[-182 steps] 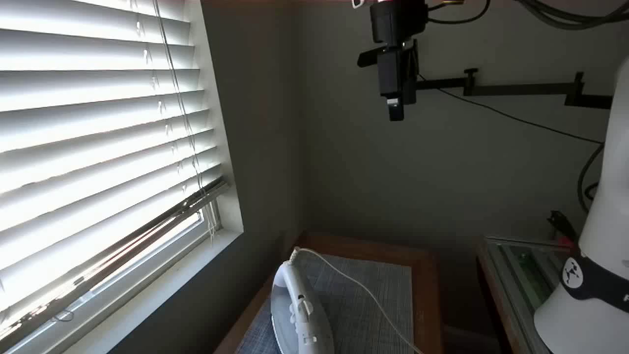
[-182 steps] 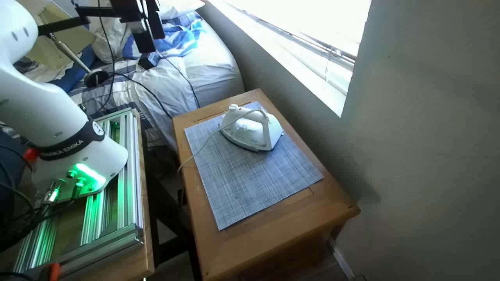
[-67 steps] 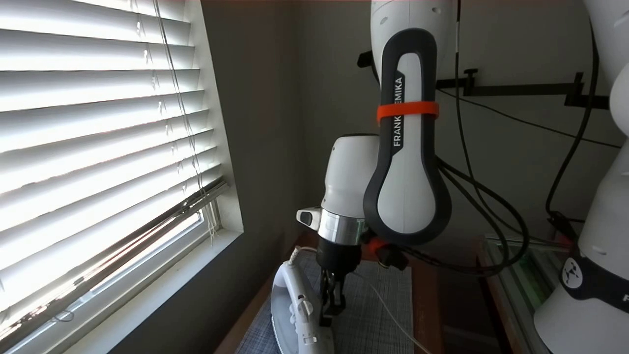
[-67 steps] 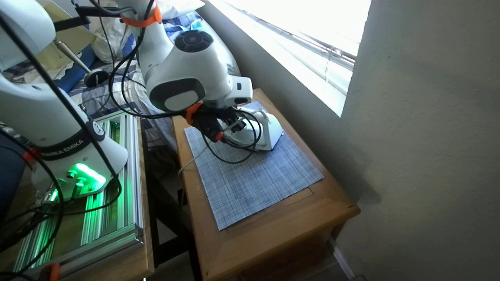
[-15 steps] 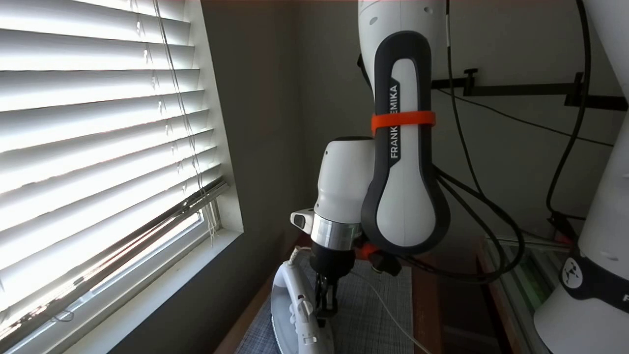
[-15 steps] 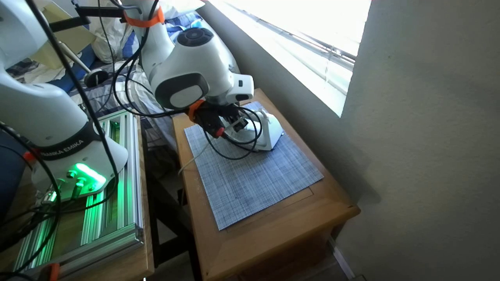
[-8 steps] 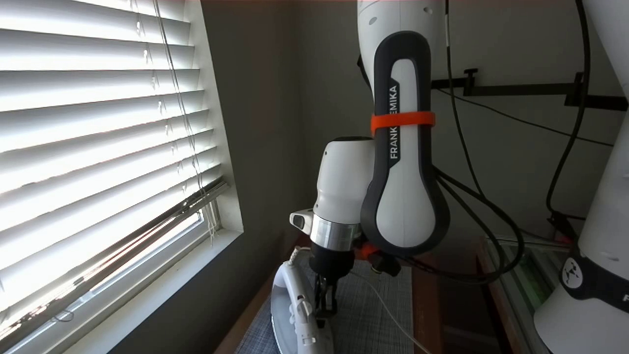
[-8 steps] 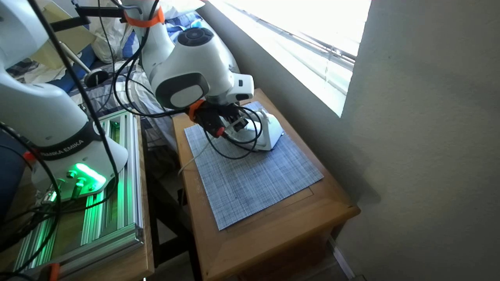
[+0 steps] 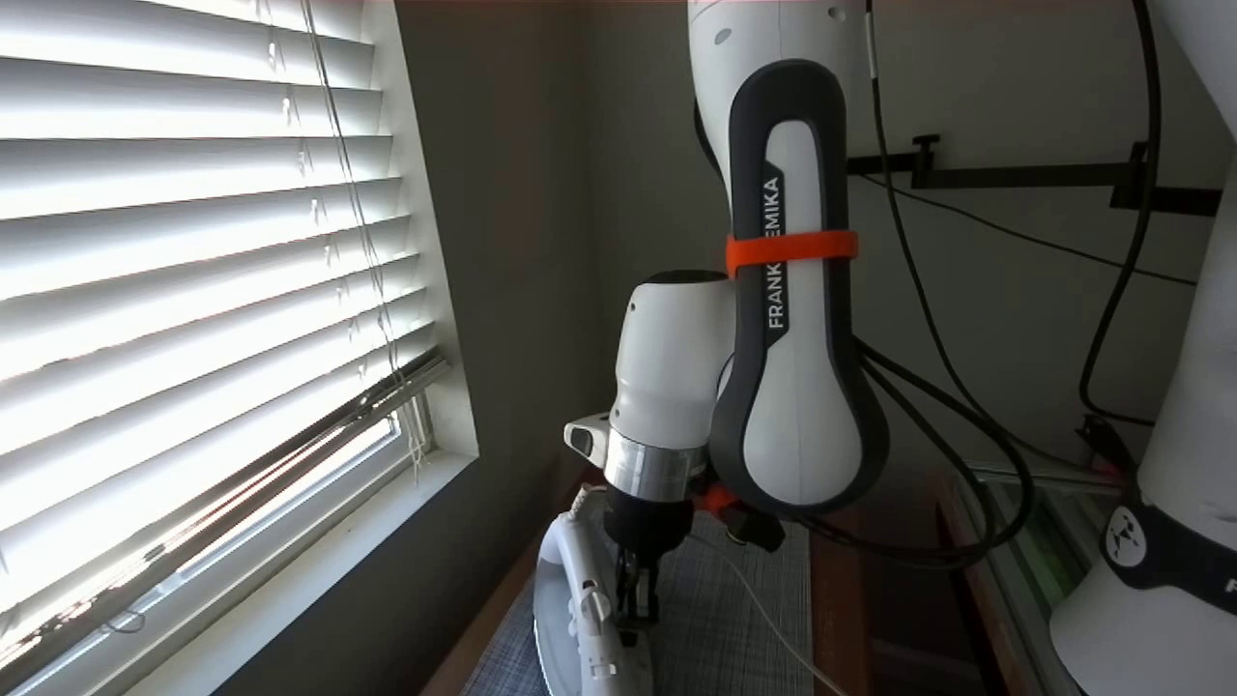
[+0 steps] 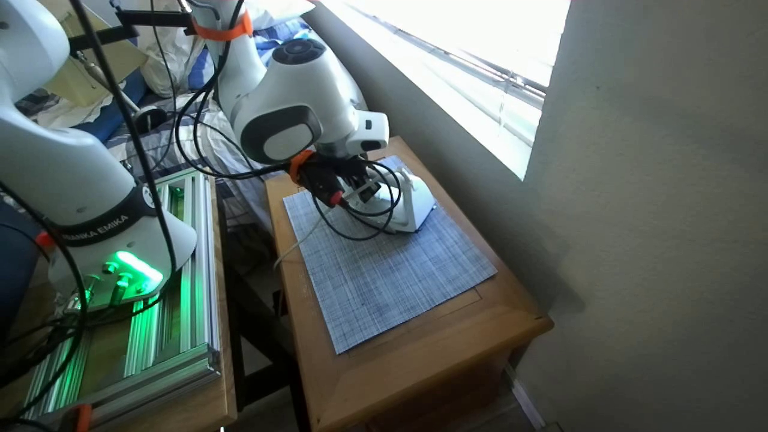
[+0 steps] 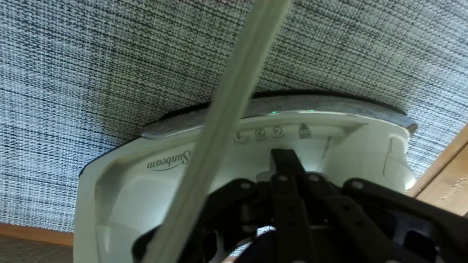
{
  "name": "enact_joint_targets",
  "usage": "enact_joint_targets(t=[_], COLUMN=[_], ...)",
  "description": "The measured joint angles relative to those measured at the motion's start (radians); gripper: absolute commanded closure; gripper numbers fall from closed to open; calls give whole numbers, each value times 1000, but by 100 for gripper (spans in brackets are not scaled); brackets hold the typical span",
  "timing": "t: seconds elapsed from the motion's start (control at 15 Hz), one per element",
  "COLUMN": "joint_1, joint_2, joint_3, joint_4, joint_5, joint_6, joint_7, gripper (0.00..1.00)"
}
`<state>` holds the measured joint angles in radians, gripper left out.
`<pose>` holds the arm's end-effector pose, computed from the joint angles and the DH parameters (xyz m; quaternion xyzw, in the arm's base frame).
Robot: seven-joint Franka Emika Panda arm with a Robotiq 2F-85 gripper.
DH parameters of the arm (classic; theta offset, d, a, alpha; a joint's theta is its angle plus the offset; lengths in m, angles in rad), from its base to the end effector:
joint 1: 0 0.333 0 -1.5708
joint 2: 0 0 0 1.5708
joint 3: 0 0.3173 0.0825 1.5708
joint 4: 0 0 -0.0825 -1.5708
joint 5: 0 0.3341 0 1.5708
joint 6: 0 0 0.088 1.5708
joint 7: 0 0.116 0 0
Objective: Slightly move the iron
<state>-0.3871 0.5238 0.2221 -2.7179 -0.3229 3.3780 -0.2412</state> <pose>0.3823 -0.0158 0.1327 -0.9775 -0.1775 -0.0966 0.0609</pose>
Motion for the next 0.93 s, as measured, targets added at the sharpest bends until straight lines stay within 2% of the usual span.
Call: enact_joint_targets(t=[0.13, 0.27, 0.93], joint_1=[71, 107, 101], joint_2=[-7, -10, -8], joint_3=[-45, -66, -57], joint_4=[-2, -2, -2], joint_5=[20, 30, 29], joint_6=[11, 15, 17], joint_7=[21, 42, 92], gripper=[100, 100, 100])
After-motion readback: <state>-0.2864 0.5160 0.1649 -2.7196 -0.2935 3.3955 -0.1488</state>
